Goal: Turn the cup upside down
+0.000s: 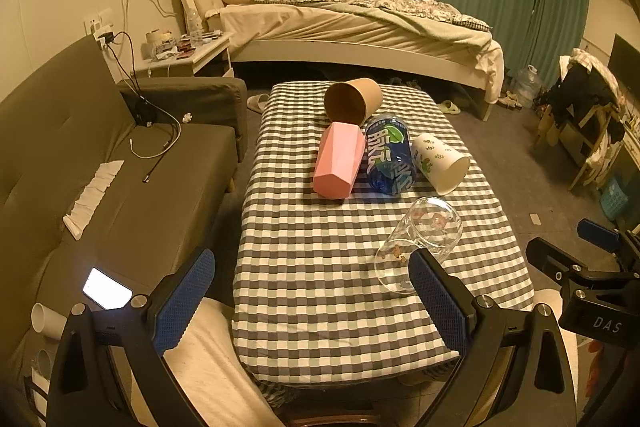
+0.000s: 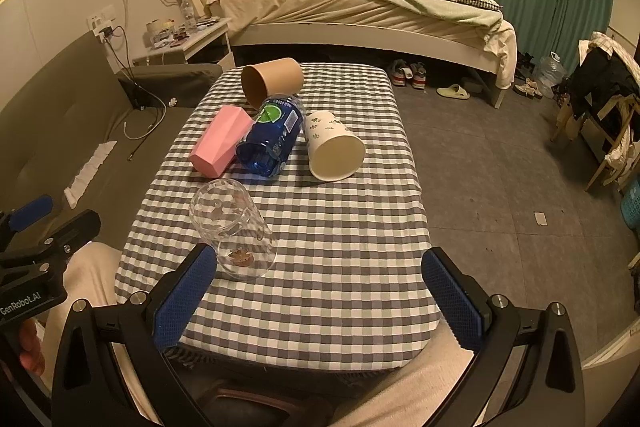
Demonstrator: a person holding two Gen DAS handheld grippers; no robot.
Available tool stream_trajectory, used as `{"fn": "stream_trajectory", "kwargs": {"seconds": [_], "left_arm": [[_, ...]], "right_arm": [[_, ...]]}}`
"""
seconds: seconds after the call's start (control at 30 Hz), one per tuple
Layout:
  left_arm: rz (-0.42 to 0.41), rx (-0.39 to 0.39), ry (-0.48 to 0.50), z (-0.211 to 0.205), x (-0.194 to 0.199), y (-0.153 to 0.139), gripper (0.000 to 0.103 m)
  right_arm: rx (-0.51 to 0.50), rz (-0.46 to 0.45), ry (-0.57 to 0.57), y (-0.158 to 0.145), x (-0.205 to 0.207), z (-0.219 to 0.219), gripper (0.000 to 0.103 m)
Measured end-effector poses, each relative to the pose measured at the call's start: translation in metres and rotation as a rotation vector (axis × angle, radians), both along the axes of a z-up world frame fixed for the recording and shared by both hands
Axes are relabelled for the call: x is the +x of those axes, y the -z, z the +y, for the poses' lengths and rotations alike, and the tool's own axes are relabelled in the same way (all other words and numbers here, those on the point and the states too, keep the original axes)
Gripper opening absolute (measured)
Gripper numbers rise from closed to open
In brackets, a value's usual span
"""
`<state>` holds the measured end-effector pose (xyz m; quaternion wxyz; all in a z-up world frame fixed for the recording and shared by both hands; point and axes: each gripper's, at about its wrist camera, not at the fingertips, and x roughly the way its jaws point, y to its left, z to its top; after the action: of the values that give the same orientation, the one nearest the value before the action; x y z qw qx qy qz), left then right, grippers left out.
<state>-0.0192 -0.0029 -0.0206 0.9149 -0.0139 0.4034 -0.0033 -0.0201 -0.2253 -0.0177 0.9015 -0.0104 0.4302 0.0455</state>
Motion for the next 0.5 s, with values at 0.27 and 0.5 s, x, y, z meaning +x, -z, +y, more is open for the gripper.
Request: {"fn": "stream_trajectory", "kwargs": {"seconds": [0.27,0.5], "left_arm": [[0.0,0.001,0.002,-0.0002,-0.0001,0.0001,0.1],[0.0,0.002,0.002,-0.0003,-0.0002,0.0002,0.1]], "right_arm": [[-0.004,0.003,0.001,-0.0003,0.0005,0.0002,0.103],[-0.008,0.005,0.004,0.0002,0.0006,-0.0002,0.103]]}}
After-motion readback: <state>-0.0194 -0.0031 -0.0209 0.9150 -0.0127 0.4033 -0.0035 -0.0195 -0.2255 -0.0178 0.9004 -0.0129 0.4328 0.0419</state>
